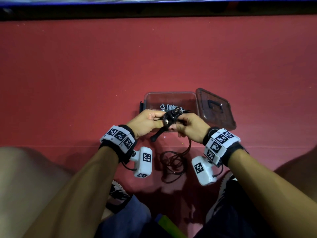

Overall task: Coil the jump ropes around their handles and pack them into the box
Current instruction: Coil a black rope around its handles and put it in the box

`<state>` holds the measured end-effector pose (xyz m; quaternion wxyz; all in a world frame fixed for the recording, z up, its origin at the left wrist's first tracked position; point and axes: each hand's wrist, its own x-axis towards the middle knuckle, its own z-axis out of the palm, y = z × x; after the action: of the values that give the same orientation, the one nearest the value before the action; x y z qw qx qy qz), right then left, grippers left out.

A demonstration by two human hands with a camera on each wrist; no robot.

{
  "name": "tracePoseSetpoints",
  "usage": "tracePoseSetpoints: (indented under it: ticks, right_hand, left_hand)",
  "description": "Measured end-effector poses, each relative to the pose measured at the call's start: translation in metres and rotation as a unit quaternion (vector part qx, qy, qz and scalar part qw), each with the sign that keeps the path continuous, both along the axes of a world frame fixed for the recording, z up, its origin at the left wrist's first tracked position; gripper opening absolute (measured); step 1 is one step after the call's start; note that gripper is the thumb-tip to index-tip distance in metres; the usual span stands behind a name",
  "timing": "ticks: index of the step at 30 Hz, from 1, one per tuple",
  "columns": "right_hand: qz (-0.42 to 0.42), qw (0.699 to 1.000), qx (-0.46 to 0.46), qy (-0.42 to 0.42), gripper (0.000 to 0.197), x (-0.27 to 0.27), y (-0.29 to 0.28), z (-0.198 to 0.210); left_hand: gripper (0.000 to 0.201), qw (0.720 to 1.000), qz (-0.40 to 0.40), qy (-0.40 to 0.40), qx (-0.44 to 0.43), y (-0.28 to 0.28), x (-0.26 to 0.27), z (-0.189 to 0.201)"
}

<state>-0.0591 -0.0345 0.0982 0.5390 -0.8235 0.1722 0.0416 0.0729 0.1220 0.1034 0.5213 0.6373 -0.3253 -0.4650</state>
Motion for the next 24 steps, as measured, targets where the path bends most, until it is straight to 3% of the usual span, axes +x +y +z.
tracePoseSetpoints:
  ticks: [7,10,13,18,24]
  right_hand:
    - [0.046,0.994,-0.099,0.028,0.016,0.001,0.008,-0.001]
    - [0.030,0.991,-0.123,0.042,0.016,0.001,0.008,-0.002]
    - [0.009,0.993,-0.101,0.055,0.021,0.002,0.009,-0.004]
    - [0.026,0.977,-0.206,0.056,0.024,0.005,0.010,-0.003]
    - [-0.079,0.990,-0.111,0.048,0.016,0.003,0.008,0.004]
  left_hand:
    - [0.022,0.995,0.091,-0.029,0.006,-0.001,0.002,-0.007]
    - [0.038,0.995,0.090,-0.041,0.005,-0.001,0.000,-0.007]
    - [0.042,0.994,0.089,-0.062,0.013,-0.002,-0.001,-0.008]
    - [0.043,0.991,0.105,-0.076,0.043,-0.006,-0.004,-0.015]
    - [0.035,0.992,0.112,-0.053,0.027,-0.011,-0.005,-0.003]
